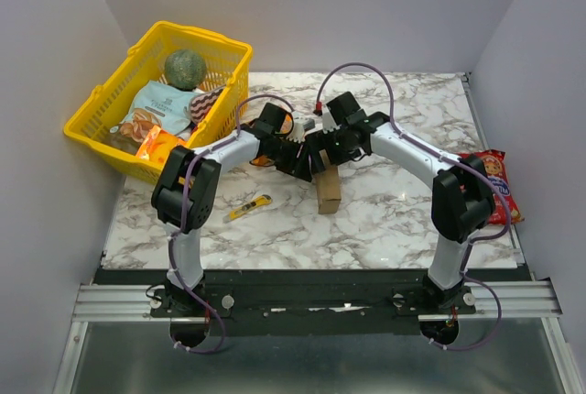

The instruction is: Unpack the express box

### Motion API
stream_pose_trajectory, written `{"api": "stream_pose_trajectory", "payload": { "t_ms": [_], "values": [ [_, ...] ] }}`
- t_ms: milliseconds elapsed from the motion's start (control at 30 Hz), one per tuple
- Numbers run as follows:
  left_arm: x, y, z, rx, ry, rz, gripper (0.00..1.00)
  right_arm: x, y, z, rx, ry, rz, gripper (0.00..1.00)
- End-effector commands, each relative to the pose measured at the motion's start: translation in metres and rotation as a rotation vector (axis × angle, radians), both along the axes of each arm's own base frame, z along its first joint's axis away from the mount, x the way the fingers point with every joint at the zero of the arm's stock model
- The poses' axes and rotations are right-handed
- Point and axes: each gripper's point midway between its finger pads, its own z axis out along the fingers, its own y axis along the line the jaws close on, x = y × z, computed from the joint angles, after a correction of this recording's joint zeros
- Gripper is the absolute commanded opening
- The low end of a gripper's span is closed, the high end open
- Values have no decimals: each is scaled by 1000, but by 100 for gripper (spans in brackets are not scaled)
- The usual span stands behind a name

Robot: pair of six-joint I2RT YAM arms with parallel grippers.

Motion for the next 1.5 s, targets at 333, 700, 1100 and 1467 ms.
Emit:
{"api": "stream_pose_trajectory", "payload": {
  "t_ms": [333,700,1100,1467],
  "values": [
    [2,-21,-4,-70,73,7,56,-1,7,5,-2,-14,40,77],
    [2,-38,-9,-79,95,-12,56,-25,37,35,248,47,198,67],
    [2,-40,1,-111,81,-13,55,-17,13,22,165,23,175,96],
    [6,-41,1,-134,94,5,55,-26,-10,-2,4,-21,230,82]
  ]
}}
